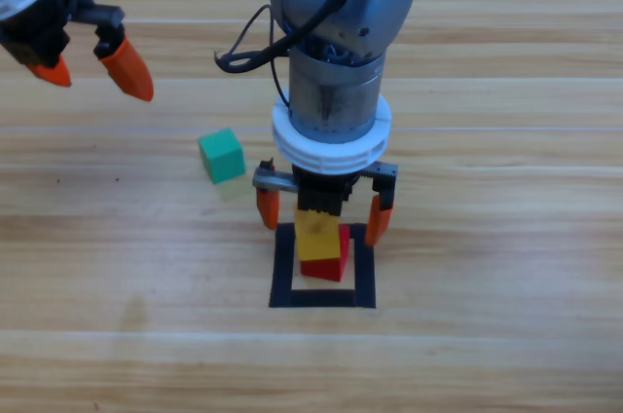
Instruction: Stack the blocks in the rectangular block: red at the bottom, yellow in the middle, green on top
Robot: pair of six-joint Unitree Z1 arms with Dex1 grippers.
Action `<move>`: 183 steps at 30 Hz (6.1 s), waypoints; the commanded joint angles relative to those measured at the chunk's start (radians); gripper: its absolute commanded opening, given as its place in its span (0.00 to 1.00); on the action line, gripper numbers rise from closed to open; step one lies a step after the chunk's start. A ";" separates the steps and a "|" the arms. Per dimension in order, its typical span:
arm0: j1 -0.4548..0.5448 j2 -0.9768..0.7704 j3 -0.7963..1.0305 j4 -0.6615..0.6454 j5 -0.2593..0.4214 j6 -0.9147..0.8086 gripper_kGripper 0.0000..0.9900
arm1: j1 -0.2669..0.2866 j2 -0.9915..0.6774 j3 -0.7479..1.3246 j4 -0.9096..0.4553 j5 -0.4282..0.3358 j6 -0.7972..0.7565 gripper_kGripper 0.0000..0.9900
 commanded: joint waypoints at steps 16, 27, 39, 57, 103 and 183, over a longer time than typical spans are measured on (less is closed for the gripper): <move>-0.085 0.194 -0.172 -0.074 0.178 -0.496 1.00 | 0.026 -0.431 0.167 -0.030 -0.173 -0.410 1.00; -0.202 0.409 -0.301 -0.044 0.193 -0.746 1.00 | -0.059 -1.026 1.217 -0.742 -0.035 -0.819 1.00; -0.219 0.530 -0.405 0.028 0.193 -0.858 1.00 | -0.059 -1.001 1.305 -0.770 0.133 -0.908 1.00; -0.199 0.670 -0.551 0.213 0.218 -0.991 1.00 | -0.059 -0.978 1.302 -0.768 0.158 -0.925 1.00; -0.208 0.598 -0.752 0.329 0.233 -0.660 0.06 | -0.059 -0.969 1.303 -0.767 0.115 -0.920 1.00; -0.522 0.543 -0.635 0.384 0.183 -0.780 0.00 | -0.059 -0.925 1.286 -0.765 0.092 -0.916 1.00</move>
